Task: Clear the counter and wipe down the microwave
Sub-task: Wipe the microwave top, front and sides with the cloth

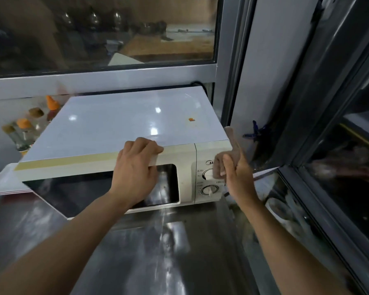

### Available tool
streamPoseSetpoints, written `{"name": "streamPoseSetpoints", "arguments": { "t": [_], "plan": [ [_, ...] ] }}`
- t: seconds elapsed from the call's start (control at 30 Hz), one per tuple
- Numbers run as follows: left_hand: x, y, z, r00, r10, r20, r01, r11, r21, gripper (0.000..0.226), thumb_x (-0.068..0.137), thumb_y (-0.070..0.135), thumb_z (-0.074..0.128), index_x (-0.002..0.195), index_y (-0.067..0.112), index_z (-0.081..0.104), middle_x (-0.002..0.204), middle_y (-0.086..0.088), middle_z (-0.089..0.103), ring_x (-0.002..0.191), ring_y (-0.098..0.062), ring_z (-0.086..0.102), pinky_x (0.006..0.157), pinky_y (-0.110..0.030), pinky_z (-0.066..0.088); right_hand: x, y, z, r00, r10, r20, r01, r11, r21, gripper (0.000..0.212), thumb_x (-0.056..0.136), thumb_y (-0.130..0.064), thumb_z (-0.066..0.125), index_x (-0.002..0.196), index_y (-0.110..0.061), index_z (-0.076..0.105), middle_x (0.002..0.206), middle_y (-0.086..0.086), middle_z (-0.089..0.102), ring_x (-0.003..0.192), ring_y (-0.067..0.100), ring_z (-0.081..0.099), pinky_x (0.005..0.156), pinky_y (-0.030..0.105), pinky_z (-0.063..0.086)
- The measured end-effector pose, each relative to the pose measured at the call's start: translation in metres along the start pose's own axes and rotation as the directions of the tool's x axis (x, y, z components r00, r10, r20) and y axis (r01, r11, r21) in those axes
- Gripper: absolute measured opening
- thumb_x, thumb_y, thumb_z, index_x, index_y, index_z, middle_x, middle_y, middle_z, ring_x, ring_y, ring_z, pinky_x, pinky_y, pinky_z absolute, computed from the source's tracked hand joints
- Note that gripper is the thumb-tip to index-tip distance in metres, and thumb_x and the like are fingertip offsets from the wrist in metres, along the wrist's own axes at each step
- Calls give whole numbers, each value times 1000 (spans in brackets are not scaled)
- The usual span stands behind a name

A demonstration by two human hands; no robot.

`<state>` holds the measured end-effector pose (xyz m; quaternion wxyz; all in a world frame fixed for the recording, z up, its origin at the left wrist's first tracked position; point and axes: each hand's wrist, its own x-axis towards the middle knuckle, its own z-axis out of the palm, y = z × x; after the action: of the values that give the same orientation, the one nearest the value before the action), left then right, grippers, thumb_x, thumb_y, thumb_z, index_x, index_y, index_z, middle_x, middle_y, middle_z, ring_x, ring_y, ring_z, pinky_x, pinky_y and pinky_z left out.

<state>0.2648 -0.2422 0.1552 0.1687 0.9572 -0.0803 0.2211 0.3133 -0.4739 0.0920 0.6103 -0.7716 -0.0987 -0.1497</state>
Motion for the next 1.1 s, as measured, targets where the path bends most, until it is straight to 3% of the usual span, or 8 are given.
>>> {"name": "streamPoseSetpoints", "arguments": {
  "t": [0.13, 0.3, 0.5, 0.7, 0.8, 0.9, 1.0, 1.1],
  "plan": [
    [-1, 3, 3, 1000, -15, -14, 16, 1000, 26, 45, 66, -1, 56, 110, 7, 64, 110, -10, 58, 96, -35, 50, 80, -40, 43, -9, 10, 11, 998, 26, -56, -28, 999, -39, 48, 96, -27, 38, 143, -27, 29, 90, 11, 65, 75, 12, 65, 64, 14, 51],
    [-4, 3, 9, 1000, -10, -28, 13, 995, 104, 47, 65, 13, 53, 111, 9, 61, 112, -10, 58, 97, -35, 50, 81, -40, 39, 6, -8, 12, 999, -33, -28, 37, 985, 171, 49, 98, -18, 41, 141, -40, 27, 65, 10, 54, 46, 18, 51, 42, 27, 46],
    [-7, -7, 21, 996, 43, -74, -33, 991, 131, 50, 63, 16, 58, 113, 12, 59, 118, -9, 56, 101, -33, 48, 83, -39, 37, 7, 13, 17, 992, -101, -70, 111, 981, 159, 44, 97, -26, 38, 131, -53, 28, 67, -2, 60, 51, 13, 57, 47, 24, 50],
    [-9, -14, 22, 991, 93, -99, -83, 991, 101, 50, 65, 19, 57, 114, 14, 57, 119, -8, 55, 101, -30, 44, 82, -40, 36, -10, 44, 15, 996, 83, 29, -87, 973, 213, 35, 98, -26, 34, 126, -6, 36, 68, -9, 61, 55, 3, 55, 51, 17, 49],
    [-9, -14, 22, 990, 104, -99, -94, 991, 98, 51, 63, 16, 57, 114, 14, 59, 120, -9, 56, 101, -34, 47, 82, -40, 37, -11, 25, 23, 985, 159, -71, -151, 983, 103, 44, 101, -32, 35, 140, -13, 30, 95, 1, 62, 79, 12, 59, 73, 19, 51],
    [-9, -15, 20, 991, 104, -87, -96, 991, 97, 55, 60, 13, 56, 115, 14, 61, 121, -8, 57, 102, -35, 49, 83, -39, 36, -12, -5, 49, 934, 120, -336, -158, 983, -89, 69, 93, -37, 36, 150, -12, 6, 148, 12, 33, 131, 16, 37, 99, 0, 21],
    [-9, -19, 17, 990, 124, -72, -119, 990, 69, 57, 61, 12, 56, 118, 15, 61, 124, -6, 58, 105, -34, 48, 84, -37, 36, -17, -28, 78, 895, 67, -441, -173, 963, -207, 74, 95, -15, 41, 146, 5, -9, 156, 22, -5, 146, 30, -2, 118, 27, -3],
    [-8, -23, 13, 987, 149, -66, -147, 989, 31, 59, 64, 4, 61, 122, 15, 60, 127, -5, 57, 108, -32, 47, 86, -35, 34, -29, -33, 99, 869, 20, -494, -193, 934, -301, 70, 94, -11, 37, 145, 8, -6, 154, 26, -12, 145, 35, -10, 115, 20, -11]
  ]
}}
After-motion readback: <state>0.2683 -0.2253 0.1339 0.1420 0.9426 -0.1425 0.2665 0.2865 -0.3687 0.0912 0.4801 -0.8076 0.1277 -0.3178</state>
